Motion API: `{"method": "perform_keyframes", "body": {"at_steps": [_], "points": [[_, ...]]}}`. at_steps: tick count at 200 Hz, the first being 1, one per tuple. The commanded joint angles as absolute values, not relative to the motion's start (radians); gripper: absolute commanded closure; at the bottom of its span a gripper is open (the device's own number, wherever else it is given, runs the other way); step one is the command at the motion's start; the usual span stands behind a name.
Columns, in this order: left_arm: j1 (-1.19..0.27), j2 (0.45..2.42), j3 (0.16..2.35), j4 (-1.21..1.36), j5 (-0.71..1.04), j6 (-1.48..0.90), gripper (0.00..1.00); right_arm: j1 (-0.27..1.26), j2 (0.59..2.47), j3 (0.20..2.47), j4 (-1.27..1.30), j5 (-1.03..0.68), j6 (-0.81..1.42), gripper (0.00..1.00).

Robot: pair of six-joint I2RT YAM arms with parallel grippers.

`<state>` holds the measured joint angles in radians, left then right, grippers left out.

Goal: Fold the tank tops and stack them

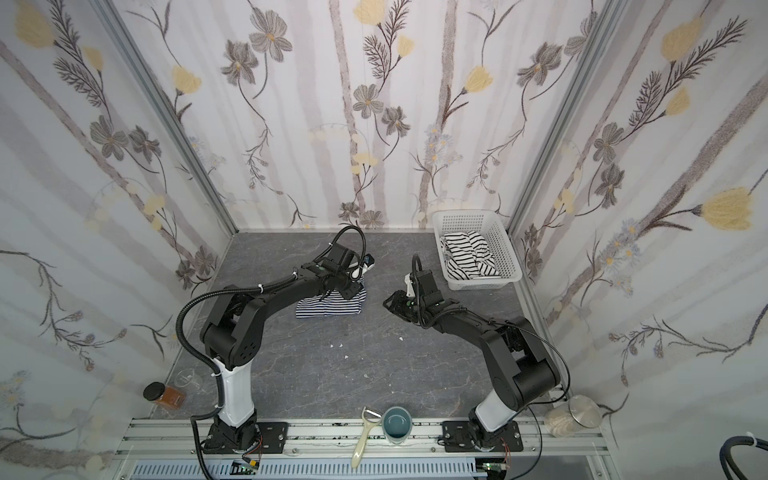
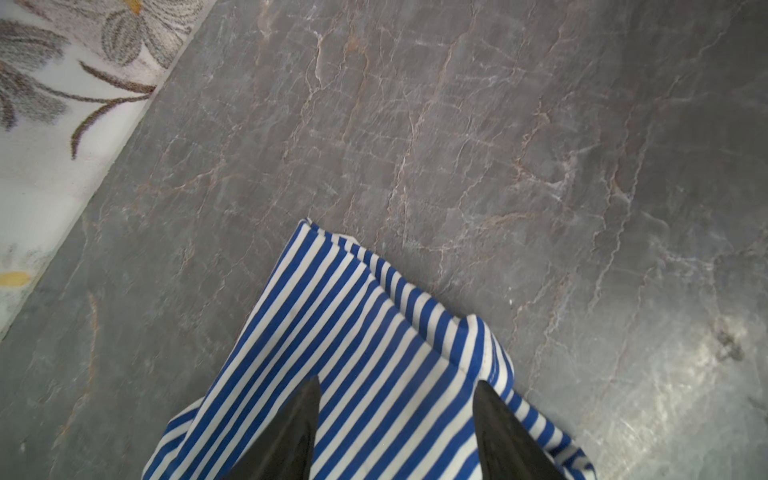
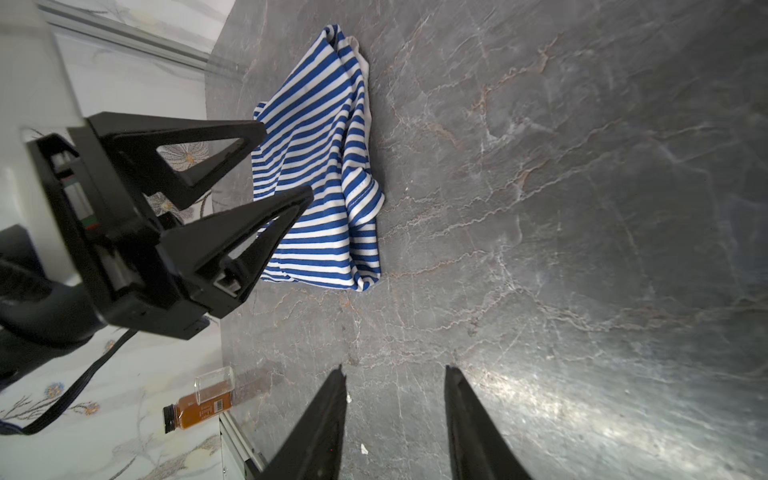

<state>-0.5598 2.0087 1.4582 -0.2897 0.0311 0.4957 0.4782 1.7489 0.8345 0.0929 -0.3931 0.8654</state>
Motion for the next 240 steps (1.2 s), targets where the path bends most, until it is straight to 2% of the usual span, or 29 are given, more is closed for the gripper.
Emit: {"method": "perform_keyframes", "body": {"at_steps": [1, 54, 93, 147, 240], "points": [[-0.567, 2.05, 1.501, -0.285, 0.09, 0.469, 0.39, 0.477, 1.729, 0.817, 0.143, -0.374, 0.885, 0.59], [-0.567, 2.112, 1.481, -0.284, 0.08, 0.479, 0.4, 0.474, 1.715, 0.801, 0.147, -0.371, 0.891, 0.59], [-0.531, 2.072, 1.392, -0.284, 0.064, 0.476, 0.41, 0.474, 1.721, 0.817, 0.148, -0.379, 0.89, 0.59], [-0.408, 1.975, 1.227, -0.284, 0.06, 0.505, 0.42, 0.48, 1.746, 0.823, 0.164, -0.395, 0.893, 0.59], [-0.195, 1.854, 1.071, -0.282, 0.026, 0.593, 0.43, 0.5, 1.76, 0.854, 0.146, -0.4, 0.888, 0.59]]}}
